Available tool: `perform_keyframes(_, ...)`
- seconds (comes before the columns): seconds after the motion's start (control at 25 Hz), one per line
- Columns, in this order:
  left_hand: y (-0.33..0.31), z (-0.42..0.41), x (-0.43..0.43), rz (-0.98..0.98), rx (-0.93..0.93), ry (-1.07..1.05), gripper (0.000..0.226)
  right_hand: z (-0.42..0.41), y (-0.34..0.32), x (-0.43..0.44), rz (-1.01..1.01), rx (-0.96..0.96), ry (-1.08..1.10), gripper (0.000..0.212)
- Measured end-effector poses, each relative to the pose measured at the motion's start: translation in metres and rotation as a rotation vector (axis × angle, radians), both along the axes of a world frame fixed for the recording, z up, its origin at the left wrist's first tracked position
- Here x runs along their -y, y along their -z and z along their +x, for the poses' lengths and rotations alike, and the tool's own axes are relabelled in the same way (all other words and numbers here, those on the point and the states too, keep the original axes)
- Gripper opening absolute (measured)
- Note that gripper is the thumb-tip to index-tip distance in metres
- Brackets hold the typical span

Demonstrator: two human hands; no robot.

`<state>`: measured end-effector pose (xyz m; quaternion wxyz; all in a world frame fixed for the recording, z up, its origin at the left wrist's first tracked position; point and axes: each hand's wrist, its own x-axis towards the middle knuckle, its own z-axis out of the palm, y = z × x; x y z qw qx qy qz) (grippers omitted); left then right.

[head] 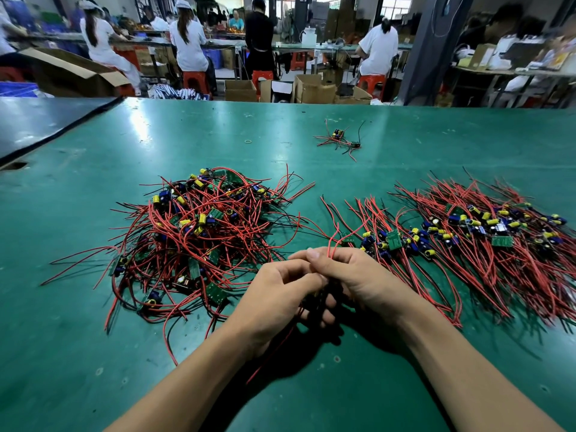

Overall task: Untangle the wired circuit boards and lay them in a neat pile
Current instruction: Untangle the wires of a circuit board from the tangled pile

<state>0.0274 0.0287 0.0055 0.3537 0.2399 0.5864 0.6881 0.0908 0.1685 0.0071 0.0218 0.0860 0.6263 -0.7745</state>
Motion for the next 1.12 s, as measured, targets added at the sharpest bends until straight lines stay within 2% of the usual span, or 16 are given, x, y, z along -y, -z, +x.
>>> perform_keyframes(0.2, 0.002, 0.001, -0.001, -0.021, 0.026, -0.076, 0.023, 0.001, -0.004, -0.010, 0.182, -0.030, -0.019, 0.042)
perform_keyframes(0.28, 0.002, 0.000, -0.002, -0.025, 0.027, -0.082, 0.021, 0.000, -0.008, -0.010, 0.338, -0.050, 0.080, 0.032)
perform_keyframes(0.4, 0.003, -0.002, -0.003, -0.030, 0.021, -0.087, 0.016, -0.006, -0.010, -0.011, 0.596, -0.069, 0.231, 0.046)
perform_keyframes(0.56, 0.004, -0.003, -0.003, -0.023, 0.011, -0.066, 0.012, -0.010, -0.004, -0.014, 0.669, -0.150, 0.479, 0.028)
perform_keyframes(0.64, 0.003, -0.003, -0.003, -0.025, 0.012, -0.057, 0.012, -0.012, 0.001, -0.011, 0.627, -0.175, 0.564, 0.033)
perform_keyframes(0.8, 0.003, -0.003, -0.001, -0.065, -0.024, -0.020, 0.021, -0.018, -0.004, -0.001, 0.190, -0.062, 0.515, 0.059)
perform_keyframes(0.88, 0.004, -0.001, -0.001, -0.059, -0.050, 0.004, 0.024, -0.019, -0.007, 0.001, 0.066, -0.032, 0.493, 0.063)
perform_keyframes(1.12, 0.005, 0.005, -0.004, 0.048, -0.048, -0.027, 0.020, -0.016, -0.005, 0.006, 0.037, -0.006, 0.443, 0.053)
